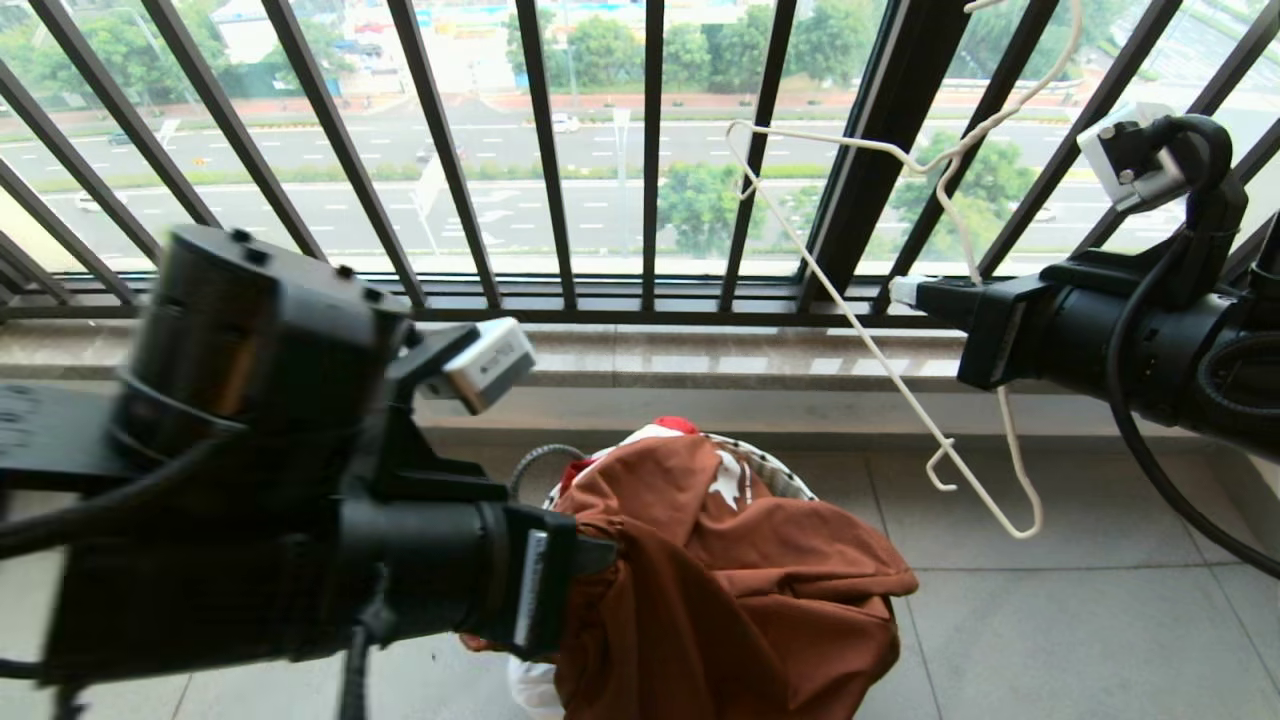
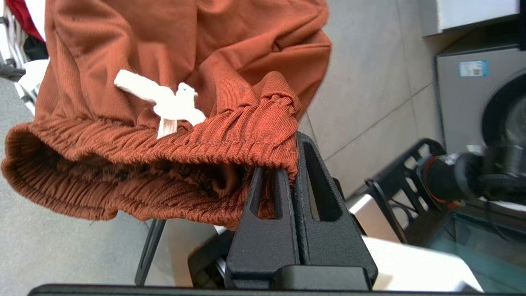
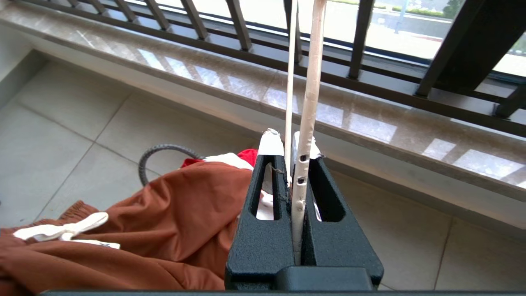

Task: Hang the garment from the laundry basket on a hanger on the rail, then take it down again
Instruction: Pick up clothes from the basket

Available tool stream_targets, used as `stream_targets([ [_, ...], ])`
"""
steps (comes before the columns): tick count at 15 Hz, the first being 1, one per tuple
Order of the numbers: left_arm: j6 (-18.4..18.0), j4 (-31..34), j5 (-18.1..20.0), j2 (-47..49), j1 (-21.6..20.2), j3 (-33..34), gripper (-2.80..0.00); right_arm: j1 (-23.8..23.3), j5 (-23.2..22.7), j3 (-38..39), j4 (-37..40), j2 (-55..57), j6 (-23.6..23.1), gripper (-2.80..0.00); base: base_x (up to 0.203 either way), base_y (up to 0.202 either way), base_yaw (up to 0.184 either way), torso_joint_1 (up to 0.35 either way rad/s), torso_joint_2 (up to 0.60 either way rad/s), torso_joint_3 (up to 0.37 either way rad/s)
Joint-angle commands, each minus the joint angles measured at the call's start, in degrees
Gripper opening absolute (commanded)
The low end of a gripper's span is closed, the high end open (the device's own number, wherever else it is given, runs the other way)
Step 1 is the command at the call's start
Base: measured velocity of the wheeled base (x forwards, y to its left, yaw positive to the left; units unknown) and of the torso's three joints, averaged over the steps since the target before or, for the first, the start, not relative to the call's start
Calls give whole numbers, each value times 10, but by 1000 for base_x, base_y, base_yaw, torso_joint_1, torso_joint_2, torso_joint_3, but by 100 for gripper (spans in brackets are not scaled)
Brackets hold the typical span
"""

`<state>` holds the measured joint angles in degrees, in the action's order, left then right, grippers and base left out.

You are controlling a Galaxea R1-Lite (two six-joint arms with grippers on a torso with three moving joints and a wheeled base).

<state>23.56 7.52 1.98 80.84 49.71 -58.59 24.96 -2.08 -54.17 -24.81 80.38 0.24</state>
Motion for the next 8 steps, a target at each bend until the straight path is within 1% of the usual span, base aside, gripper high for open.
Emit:
stream_targets([
  [1,0,-75,-21,113,-14,13,-280,-10,1,-4,-2,12,0,-280,0,0,0,0,0,0],
  [2,-2,-111,-34,135,-35,15,-280,-10,1,-3,-2,15,0,-280,0,0,0,0,0,0],
  [3,-4,-127,-40,141,-56,17,-280,-10,1,-3,-2,19,0,-280,0,0,0,0,0,0],
  [6,-4,-134,-44,145,-92,47,-280,-10,2,-3,-2,26,-1,-280,0,0,0,0,0,0],
  [7,-3,-134,-51,148,-102,56,-280,-10,2,-3,-2,26,-1,-280,0,0,0,0,0,0],
  [8,-2,-135,-74,150,-113,66,-280,-10,2,-3,-2,26,-1,-280,0,0,0,0,0,0],
])
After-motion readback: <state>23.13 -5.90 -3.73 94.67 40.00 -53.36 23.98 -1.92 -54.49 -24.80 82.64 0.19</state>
